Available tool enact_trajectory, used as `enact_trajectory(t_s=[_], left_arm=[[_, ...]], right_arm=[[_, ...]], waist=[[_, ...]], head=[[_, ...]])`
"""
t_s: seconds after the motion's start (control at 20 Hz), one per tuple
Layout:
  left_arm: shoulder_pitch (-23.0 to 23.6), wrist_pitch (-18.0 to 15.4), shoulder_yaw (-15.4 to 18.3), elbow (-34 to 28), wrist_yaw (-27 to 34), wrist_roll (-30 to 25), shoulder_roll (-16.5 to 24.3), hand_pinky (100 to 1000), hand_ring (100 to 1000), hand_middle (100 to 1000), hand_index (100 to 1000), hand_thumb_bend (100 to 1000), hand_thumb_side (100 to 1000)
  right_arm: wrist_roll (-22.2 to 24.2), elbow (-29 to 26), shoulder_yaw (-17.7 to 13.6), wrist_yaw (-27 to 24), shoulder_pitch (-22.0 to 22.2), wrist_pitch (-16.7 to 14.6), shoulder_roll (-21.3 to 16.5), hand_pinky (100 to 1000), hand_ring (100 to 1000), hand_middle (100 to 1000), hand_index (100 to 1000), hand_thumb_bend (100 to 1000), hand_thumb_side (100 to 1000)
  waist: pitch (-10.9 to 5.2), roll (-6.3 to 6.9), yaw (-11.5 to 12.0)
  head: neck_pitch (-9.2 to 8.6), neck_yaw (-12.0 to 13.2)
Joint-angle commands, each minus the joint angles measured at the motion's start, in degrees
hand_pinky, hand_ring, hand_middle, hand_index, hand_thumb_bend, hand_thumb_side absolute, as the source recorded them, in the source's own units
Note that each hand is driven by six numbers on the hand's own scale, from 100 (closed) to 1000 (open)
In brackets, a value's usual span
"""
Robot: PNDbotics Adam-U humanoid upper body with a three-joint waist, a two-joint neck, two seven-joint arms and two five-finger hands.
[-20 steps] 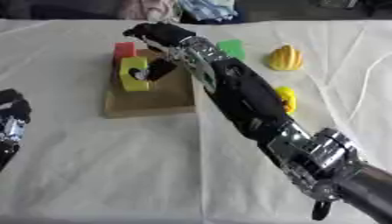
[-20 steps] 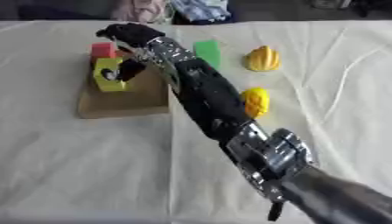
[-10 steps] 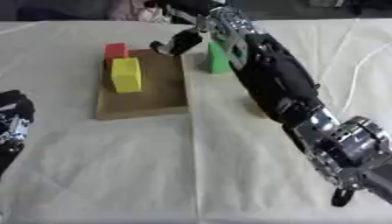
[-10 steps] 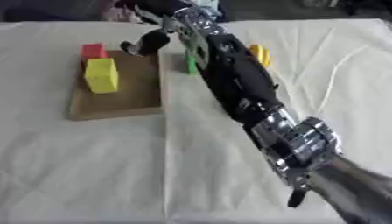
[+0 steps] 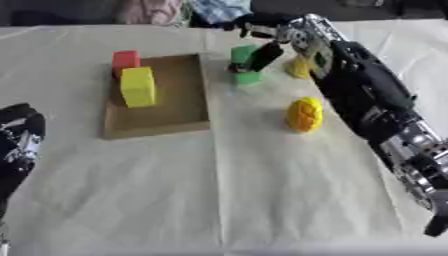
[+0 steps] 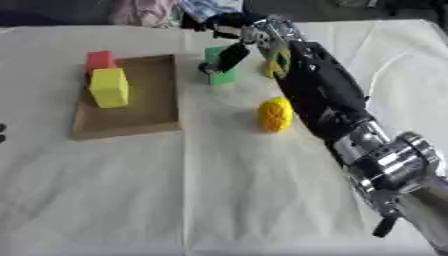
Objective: Pick up objects on the table and place them in the box.
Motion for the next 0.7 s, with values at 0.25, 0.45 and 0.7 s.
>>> enact_trajectory(t_s=[0.25,0.45,0.7], left_arm=[[-0.1,-0.1,0.5,-0.7,-0.4,0.2,1.1,703,685,708,778,353,495],[-0.1,-0.1,0.4,-0.7,-0.3,0.2,1.1,703,685,708,778,353,495],[-0.2,-0.1,0.4,-0.7,-0.3,0.2,1.0,703,686,707,778,353,495]], right_arm=[[7.4,-1.9,-2.1,-0.9,-1.1,2.9,-1.8,823,855,925,1000,361,508],[8.3,-2.7,-2.7,1.1,-1.1,4.3,-1.3,820,852,916,1000,370,494],[5.1,-4.0,-2.5,4.9,-1.3,3.9,-0.7,835,868,927,1000,406,470]], waist=[[-1.02,-0.09,-0.1],[-0.99,-0.01,0.1],[-0.95,0.04,0.2]], head=[[-0.52,0.1],[-0.71,-0.1],[-0.82,-0.2]])
